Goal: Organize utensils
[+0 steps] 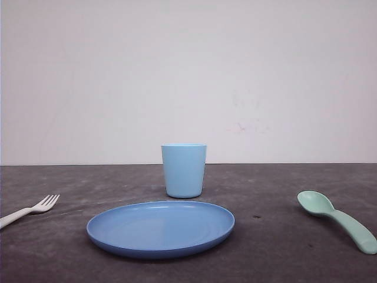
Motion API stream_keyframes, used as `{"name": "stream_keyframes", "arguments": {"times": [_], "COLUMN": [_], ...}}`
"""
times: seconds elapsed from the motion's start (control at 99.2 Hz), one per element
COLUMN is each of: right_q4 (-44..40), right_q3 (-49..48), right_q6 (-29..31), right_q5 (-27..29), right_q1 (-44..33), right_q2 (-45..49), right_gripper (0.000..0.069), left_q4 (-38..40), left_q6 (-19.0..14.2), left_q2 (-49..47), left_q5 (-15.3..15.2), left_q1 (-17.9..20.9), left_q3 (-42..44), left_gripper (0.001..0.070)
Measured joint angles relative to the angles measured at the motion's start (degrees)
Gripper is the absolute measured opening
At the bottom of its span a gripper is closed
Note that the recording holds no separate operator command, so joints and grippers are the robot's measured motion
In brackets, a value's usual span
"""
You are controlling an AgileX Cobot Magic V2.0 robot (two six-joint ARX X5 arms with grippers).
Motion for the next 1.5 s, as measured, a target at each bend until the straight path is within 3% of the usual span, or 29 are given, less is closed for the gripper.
{"name": "stream_keyframes", "arguments": {"times": [0.302,0.746,0.928,1.049,1.23,1.371,1.502], "right_q4": [0.0,-0.11,1.14,5.51,4.07,-2.12,-12.04], "right_q3": [0.0,0.0,-0.02,0.55,9.18,19.63,30.38], "right_q6": [0.07,4.59,6.86,12.33,18.95,20.17,19.71], "right_q5": [-0.04,-0.02,-1.57,-2.23,-2.89,-3.04,-3.48], "right_q1": [0.0,0.0,0.0,0.0,0.0,0.0,0.0], "right_q2": [0.0,0.0,0.02,0.02,2.19,7.54,15.5], "right_gripper": [0.0002,0.0002,0.0002,0.0002,0.0002,0.0002,0.0002], "left_q4": [0.0,0.0,0.33,4.87,8.37,7.28,-1.7], "left_q6": [0.0,-0.35,-5.33,-10.51,-17.97,-19.89,-19.65], "left_q2": [0.0,0.0,0.0,0.0,0.59,3.56,10.05], "left_q5": [0.0,0.02,0.02,0.02,1.6,3.15,5.6], "left_q1": [0.0,0.0,0.0,0.0,0.0,0.0,0.0], "left_q3": [0.0,0.0,0.0,0.09,5.27,14.62,24.83], "left_gripper": [0.0012,0.0012,0.0012,0.0012,0.0012,0.0012,0.0012]}}
